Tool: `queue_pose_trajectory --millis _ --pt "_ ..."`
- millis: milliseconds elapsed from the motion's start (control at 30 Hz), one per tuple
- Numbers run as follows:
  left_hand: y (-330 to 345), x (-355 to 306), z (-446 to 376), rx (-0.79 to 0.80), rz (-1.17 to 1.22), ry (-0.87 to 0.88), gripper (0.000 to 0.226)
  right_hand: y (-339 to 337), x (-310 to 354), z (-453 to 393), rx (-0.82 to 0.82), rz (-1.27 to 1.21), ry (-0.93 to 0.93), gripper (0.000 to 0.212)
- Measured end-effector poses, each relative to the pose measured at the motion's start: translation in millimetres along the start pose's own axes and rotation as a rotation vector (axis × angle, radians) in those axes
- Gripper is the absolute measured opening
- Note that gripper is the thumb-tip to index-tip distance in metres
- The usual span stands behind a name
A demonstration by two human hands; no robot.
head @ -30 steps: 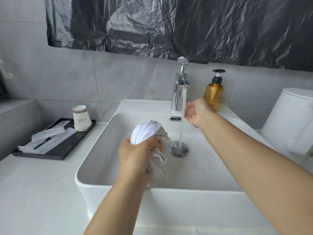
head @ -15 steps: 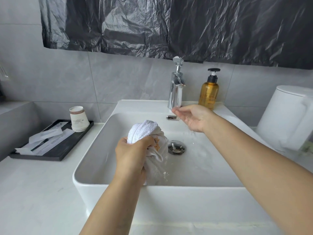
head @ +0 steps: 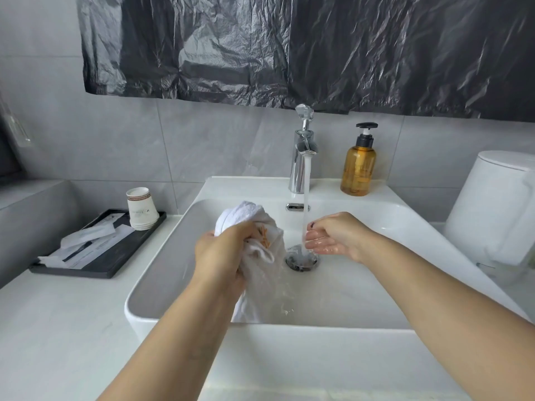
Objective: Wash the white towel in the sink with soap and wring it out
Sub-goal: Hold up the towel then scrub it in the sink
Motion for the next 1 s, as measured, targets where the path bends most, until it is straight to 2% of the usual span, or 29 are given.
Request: queue_pose_trajectory --millis 67,167,200,333,467,600,733,833,900,1000 --pt "13.4 -11.3 -4.4 0.024 -0.016 0.024 0.025 -0.8 -3.6 -4.4 -0.030 0.204 -0.013 0.015" --pt "29.5 -24.5 -15.8 0.002 0.003 0.092 0.038 2.2 -2.6 -7.6 -0.066 0.721 -0.122 0.021" --pt "33.4 -26.6 -19.3 -0.023 0.008 0.104 0.040 4.9 -1.6 -5.6 -0.052 0.820 -0.138 0.022" --pt "48.3 -27.5 -28.9 -0.090 -0.065 0.134 0.015 11.3 1.8 1.3 0.060 0.965 -0.164 0.028" --pt "51.8 -24.7 -40.6 -0.107 -0.148 0.107 0.018 8.8 13.0 19.3 0.220 1.132 -0.202 0.023" --pt "49.2 -24.2 -48.2 -0.090 -0.201 0.110 0.020 -11.4 27.2 27.6 0.161 1.015 -0.253 0.037" --pt "52.6 -25.5 -46.4 0.019 -0.297 0.085 0.014 -25.8 39.3 25.2 0.051 0.906 -0.361 0.091" --pt "60.9 -22.6 -39.5 0.243 -0.345 0.048 0.027 -16.7 45.6 26.3 0.101 0.730 -0.518 0.123" --pt "67.7 -18.7 -33.7 0.376 -0.349 0.037 0.035 -12.8 44.8 26.6 0.084 0.539 -0.573 0.118" --pt "77.4 -13.9 -32.9 0.445 -0.353 0.044 0.035 -24.2 44.1 28.3 -0.083 0.416 -0.563 0.076"
Point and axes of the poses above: each hand's wrist, its own z-axis away from the middle knuckle, its own y-axis out of the palm, x = y × z, the point moved 3 cm from there along -z, towards the middle knuckle, and after that the axes turned 12 degrees about z, right-handed, at the moved point
